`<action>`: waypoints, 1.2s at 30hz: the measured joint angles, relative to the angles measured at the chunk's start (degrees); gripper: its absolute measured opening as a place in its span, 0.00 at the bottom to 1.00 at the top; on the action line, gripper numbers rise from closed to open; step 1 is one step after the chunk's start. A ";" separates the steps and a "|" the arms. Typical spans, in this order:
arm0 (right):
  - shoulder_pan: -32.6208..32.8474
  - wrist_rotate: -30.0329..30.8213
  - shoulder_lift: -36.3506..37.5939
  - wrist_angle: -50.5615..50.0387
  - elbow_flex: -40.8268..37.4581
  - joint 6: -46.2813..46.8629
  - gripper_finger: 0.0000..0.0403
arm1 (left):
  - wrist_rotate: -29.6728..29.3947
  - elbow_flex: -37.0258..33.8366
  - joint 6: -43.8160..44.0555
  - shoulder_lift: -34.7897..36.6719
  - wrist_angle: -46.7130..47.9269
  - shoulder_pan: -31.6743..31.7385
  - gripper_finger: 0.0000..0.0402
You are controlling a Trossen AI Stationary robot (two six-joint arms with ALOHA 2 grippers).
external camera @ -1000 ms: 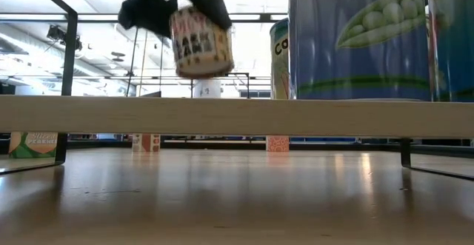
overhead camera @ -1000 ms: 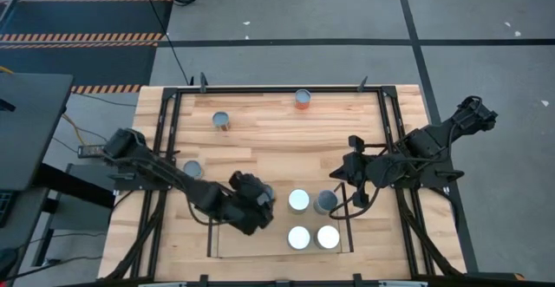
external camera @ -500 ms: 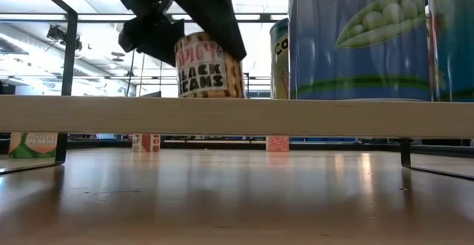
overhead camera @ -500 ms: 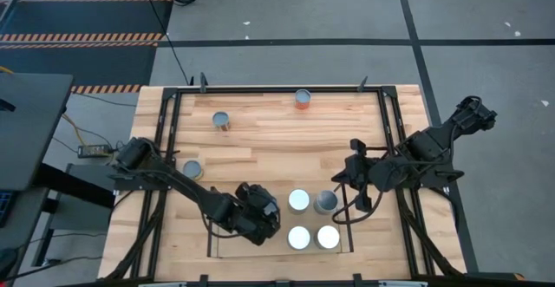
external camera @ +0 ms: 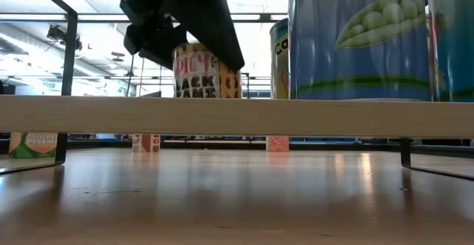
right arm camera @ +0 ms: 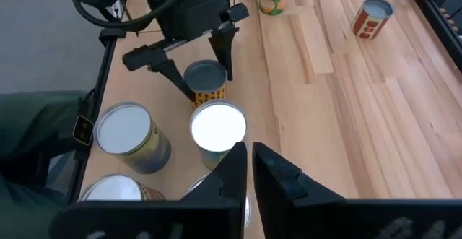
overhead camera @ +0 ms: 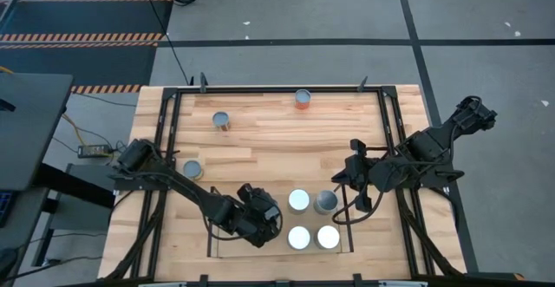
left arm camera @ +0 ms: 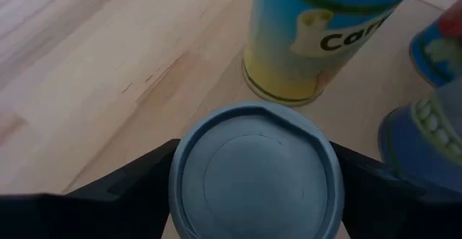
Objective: Pick and place cans onto a shelf
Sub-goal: Put the canned spicy black beans on the shelf, then put the canned spaghetti sauces on the shelf
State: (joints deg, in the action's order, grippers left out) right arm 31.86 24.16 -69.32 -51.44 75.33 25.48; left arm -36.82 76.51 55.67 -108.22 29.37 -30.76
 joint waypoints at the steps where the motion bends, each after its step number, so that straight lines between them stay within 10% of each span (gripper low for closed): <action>1: 0.00 0.00 0.00 0.00 0.00 0.00 0.09 | 0.02 0.00 -0.74 0.00 0.04 0.06 0.82; 21: -2.67 5.71 -0.17 6.30 -2.22 -7.00 0.27 | 0.57 0.00 -12.43 3.31 1.01 0.60 0.88; 36: -24.37 7.74 1.20 11.57 -7.63 -20.12 0.58 | -2.05 0.00 -23.07 23.46 14.54 -3.01 0.88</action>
State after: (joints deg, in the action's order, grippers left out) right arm 7.48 31.90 -68.12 -39.87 67.70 5.37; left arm -38.87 76.51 32.59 -84.76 43.90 -33.77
